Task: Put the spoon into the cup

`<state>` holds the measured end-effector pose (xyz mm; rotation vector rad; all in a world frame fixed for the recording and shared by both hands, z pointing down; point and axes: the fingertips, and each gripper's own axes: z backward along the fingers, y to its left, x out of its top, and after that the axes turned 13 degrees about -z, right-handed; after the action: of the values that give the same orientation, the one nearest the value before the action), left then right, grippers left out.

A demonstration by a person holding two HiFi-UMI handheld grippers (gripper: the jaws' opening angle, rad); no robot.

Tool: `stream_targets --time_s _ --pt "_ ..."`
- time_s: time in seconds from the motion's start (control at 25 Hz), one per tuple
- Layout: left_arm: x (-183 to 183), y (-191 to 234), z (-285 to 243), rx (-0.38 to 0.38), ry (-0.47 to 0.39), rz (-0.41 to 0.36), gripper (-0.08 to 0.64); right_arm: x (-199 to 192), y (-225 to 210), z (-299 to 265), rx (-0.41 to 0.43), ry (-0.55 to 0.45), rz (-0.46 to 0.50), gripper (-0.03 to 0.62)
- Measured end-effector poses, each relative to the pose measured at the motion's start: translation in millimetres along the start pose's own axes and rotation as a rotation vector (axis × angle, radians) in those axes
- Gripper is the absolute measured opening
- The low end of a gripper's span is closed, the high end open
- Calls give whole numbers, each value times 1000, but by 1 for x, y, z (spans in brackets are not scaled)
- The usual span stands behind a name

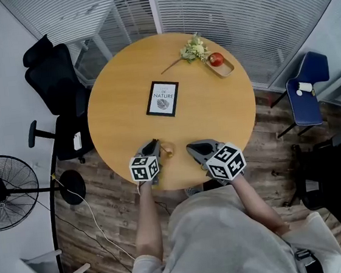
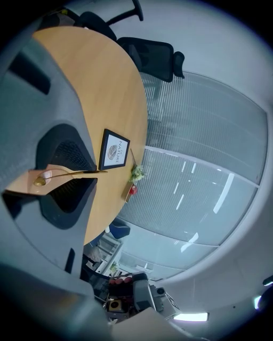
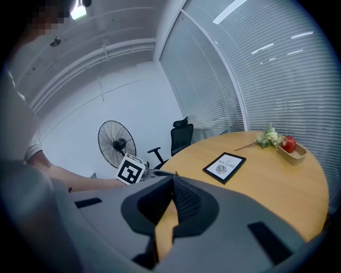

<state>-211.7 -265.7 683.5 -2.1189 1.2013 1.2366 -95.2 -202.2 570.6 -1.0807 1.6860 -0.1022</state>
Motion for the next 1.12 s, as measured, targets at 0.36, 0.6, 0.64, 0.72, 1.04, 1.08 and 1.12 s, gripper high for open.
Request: stream_targets --time_s 0.36,0.6,0.64,0.72,1.04,1.08,1.12 --pt "1 9 13 34 -6 10 83 -3 5 -6 15 3 0 -3" --pt "14 14 38 97 -57 14 83 -7 12 -12 34 11 0 -3" --pt "18 14 43 109 -69 12 83 -8 13 -14 36 13 1 -3" --pt "26 14 57 143 -102 22 83 -10 14 -17 38 14 2 -3" --pt "25 -9 100 204 -156 95 83 -21 8 -27 10 14 -6 -3" --pt "25 -11 104 207 -156 96 83 -22 7 -28 9 16 -8 -3" --pt "24 -12 107 211 -156 96 83 -23 6 -29 7 18 -11 -3"
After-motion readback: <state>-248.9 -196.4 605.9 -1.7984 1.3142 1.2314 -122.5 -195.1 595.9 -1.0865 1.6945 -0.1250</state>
